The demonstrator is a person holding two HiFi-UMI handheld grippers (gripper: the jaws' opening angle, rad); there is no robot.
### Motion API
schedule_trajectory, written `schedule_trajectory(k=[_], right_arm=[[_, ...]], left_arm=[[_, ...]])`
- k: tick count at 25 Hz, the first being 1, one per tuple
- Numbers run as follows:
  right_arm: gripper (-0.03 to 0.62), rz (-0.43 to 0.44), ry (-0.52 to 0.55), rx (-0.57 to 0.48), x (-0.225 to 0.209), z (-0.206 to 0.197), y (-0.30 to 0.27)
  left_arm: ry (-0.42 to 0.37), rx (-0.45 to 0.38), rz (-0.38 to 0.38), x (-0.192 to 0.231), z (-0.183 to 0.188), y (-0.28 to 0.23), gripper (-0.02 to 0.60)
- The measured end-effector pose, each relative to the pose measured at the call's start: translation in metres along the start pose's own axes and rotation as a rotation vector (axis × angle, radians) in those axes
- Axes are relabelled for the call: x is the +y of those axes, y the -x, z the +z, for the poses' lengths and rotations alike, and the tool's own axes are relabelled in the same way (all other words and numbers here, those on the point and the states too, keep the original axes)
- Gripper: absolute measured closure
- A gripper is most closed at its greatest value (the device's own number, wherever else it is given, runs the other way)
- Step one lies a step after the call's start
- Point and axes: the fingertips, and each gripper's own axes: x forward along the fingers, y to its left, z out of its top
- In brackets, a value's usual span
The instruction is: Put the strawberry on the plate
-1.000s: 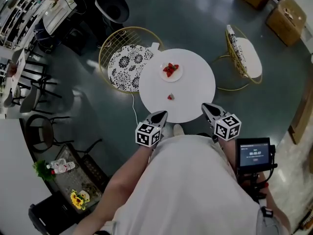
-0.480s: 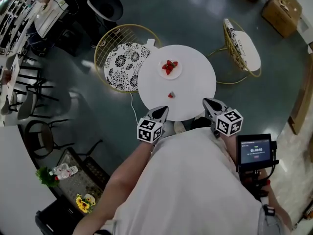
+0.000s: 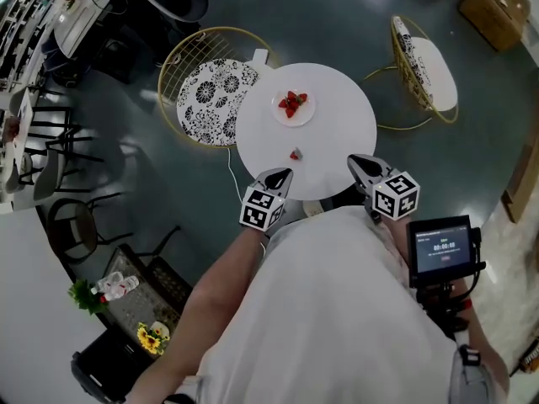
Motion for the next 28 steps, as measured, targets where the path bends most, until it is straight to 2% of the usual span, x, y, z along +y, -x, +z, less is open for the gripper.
schedule_trajectory(k=[4, 9, 17, 21, 24, 28], right_arm=[[0.589, 0.014, -0.007, 0.014, 0.004, 0.001, 0.0], [0.589, 0.037, -0.029, 0.042, -0.031, 0.005, -0.014], [0.589, 0.045, -0.043, 0.076, -0.056, 0.005, -0.02], [0.589, 0.05, -0.054, 0.087, -0.061, 0.001, -0.022], [0.589, 0.053, -0.061, 0.092, -0.064, -0.001, -0.022], [0.589, 0.05, -0.07, 0.1, -0.07, -0.004, -0.021]], left_arm=[[-0.031, 0.072, 0.032, 0.005, -0.012, -0.002, 0.577], [-0.08, 0.163, 0.087, 0.029, -0.018, -0.036, 0.575], [-0.195, 0.27, 0.049, 0.036, -0.026, -0.066, 0.575], [-0.202, 0.323, 0.041, 0.038, -0.037, -0.074, 0.573], [-0.199, 0.367, 0.031, 0.041, -0.049, -0.08, 0.51], [-0.214, 0.413, 0.035, 0.048, -0.06, -0.084, 0.497]])
